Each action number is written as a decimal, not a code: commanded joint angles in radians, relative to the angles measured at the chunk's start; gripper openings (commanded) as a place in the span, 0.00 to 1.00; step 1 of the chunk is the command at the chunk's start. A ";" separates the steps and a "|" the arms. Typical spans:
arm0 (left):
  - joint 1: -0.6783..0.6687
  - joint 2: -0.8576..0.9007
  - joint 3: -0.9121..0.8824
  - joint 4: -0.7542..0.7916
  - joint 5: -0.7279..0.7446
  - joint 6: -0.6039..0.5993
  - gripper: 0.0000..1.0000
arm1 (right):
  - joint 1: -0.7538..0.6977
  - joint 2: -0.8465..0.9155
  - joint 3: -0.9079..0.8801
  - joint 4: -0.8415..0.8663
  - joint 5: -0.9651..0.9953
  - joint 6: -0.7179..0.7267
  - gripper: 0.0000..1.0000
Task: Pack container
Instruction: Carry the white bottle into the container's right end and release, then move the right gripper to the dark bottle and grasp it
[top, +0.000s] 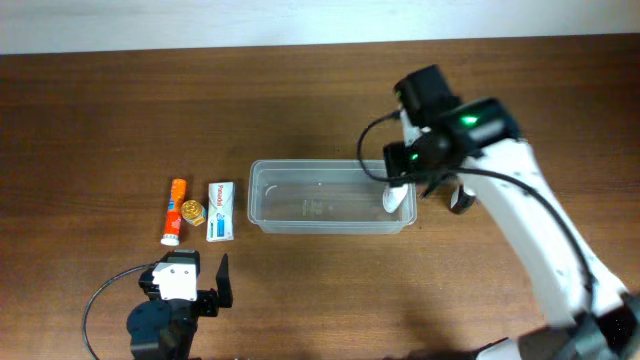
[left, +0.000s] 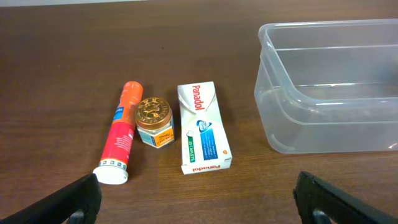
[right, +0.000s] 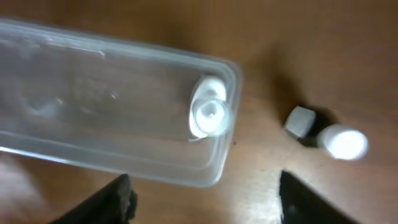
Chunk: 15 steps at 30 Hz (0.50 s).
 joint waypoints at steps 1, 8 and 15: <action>0.004 -0.009 -0.006 0.003 0.018 0.012 1.00 | -0.074 -0.071 0.047 -0.017 0.078 0.018 0.73; 0.004 -0.009 -0.006 0.003 0.017 0.012 1.00 | -0.277 -0.018 -0.084 0.008 0.043 0.018 0.74; 0.004 -0.009 -0.006 0.003 0.018 0.011 1.00 | -0.364 0.064 -0.259 0.134 0.006 0.018 0.69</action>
